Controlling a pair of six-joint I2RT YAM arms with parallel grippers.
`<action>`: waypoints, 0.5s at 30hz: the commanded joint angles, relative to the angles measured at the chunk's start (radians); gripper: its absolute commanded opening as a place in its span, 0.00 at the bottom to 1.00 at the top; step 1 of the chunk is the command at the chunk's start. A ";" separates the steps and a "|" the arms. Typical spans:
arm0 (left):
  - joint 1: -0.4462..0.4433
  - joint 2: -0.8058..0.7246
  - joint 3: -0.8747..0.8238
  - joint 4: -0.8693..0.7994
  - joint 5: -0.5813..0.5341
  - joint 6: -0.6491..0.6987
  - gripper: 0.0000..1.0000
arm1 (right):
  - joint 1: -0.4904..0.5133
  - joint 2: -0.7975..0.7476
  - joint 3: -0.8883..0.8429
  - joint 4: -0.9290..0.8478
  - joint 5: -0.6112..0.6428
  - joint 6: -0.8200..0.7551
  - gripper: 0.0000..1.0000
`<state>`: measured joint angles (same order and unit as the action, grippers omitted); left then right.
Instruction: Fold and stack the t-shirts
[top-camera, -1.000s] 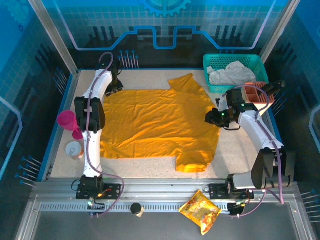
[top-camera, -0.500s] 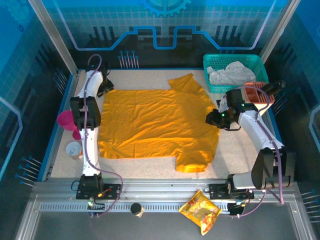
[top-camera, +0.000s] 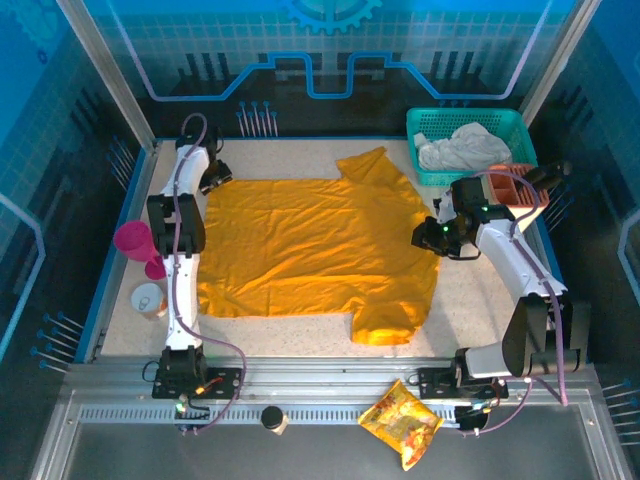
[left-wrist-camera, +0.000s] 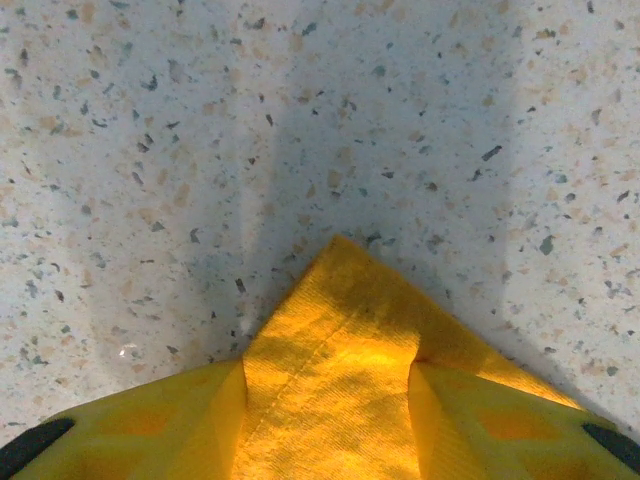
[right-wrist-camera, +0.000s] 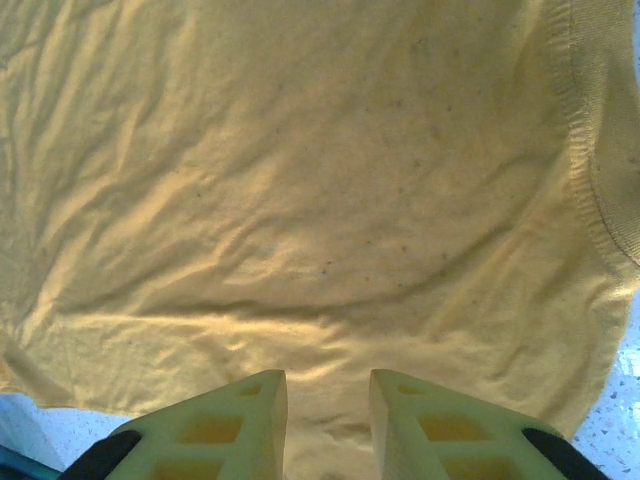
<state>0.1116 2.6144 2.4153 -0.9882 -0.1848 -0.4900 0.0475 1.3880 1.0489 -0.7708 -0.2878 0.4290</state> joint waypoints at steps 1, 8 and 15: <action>0.017 0.009 0.018 0.001 0.025 0.019 0.47 | 0.016 0.013 0.023 -0.028 0.009 0.014 0.29; 0.017 -0.038 0.012 0.021 0.005 0.047 0.46 | 0.029 0.020 0.030 -0.024 0.010 0.020 0.29; 0.024 -0.037 0.011 0.028 0.015 0.056 0.45 | 0.032 0.018 0.020 -0.022 0.013 0.019 0.29</action>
<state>0.1181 2.6137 2.4153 -0.9607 -0.1848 -0.4610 0.0662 1.3991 1.0492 -0.7704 -0.2848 0.4377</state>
